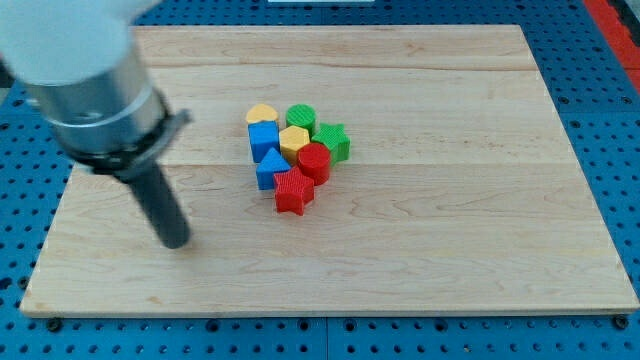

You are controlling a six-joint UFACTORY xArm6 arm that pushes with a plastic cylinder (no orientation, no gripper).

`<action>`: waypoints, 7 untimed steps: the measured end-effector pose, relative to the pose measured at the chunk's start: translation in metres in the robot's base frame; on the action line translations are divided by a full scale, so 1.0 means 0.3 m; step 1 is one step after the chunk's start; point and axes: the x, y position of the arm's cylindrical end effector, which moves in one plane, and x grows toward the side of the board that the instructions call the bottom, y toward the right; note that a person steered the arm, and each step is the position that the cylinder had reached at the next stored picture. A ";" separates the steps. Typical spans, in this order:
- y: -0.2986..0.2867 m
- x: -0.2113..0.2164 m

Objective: Slide the red star at the top center

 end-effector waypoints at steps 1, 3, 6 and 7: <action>0.071 -0.009; 0.266 -0.161; 0.656 -0.225; 0.782 -0.223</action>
